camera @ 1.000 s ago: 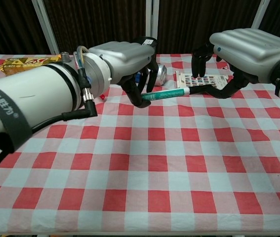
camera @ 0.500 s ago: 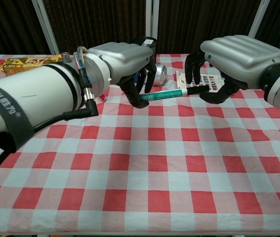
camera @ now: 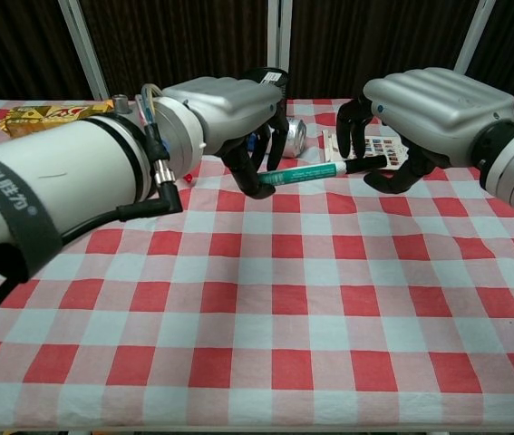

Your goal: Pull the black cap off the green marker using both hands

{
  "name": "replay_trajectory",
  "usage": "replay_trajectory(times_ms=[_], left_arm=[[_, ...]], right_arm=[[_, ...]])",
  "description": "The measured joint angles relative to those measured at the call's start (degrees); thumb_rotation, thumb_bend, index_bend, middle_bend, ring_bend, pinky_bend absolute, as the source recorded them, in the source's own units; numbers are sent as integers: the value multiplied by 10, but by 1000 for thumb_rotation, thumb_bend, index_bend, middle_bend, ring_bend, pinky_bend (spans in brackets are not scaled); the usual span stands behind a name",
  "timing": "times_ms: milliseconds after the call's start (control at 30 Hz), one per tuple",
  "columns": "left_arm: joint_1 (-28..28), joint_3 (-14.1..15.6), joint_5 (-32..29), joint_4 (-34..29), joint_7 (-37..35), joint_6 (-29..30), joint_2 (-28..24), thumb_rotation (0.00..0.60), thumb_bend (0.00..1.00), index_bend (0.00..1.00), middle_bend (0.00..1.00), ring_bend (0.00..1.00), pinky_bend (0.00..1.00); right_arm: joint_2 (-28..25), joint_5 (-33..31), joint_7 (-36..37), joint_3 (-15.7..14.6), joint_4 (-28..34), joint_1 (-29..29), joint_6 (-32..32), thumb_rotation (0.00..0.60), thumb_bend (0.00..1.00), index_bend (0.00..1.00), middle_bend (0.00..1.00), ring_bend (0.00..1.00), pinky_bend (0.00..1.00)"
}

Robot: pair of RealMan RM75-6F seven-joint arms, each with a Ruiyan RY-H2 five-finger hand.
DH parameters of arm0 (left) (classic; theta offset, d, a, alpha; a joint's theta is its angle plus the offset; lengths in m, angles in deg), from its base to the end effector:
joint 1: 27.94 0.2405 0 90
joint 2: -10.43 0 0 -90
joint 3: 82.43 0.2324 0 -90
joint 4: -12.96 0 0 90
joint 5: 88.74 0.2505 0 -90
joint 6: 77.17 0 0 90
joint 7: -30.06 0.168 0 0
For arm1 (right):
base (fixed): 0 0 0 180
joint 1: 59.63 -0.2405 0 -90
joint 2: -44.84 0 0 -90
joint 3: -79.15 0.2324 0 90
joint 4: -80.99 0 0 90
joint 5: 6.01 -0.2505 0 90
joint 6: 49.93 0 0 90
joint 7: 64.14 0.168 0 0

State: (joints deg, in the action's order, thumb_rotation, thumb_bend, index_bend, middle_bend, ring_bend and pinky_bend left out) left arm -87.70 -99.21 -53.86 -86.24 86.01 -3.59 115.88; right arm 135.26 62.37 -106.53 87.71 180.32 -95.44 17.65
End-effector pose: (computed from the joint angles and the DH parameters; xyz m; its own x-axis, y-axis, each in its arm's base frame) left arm 0.0388 0.2894 -0.1088 0.5093 0.2552 0.8219 0.8292 -0.4011 -0.3893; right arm -0.0798 -0.2923 -0.0559 0.5530 -0.0840 0.8289 -0.7717 -0.4268 0.4715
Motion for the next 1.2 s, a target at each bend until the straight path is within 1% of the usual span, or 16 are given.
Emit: replay_trajectory(times_ms=[300, 500, 1200], left_arm=[[-4, -3, -4, -6, 0, 4, 0, 600, 410, 596, 620, 935, 857], [-4, -6, -12, -7, -2, 4, -1, 600, 410, 595, 620, 935, 857], [-6, -6, -29, -25, -10, 5, -12, 600, 411, 596, 620, 935, 858]], right_arm=[[1, 2, 1, -4, -1, -2, 2, 600, 224, 470, 467, 255, 289], [3, 4, 5, -3, -4, -3, 5, 600, 223, 495, 484, 271, 289], [13, 3, 5, -1, -11, -5, 14, 600, 239, 627, 581, 326, 292]])
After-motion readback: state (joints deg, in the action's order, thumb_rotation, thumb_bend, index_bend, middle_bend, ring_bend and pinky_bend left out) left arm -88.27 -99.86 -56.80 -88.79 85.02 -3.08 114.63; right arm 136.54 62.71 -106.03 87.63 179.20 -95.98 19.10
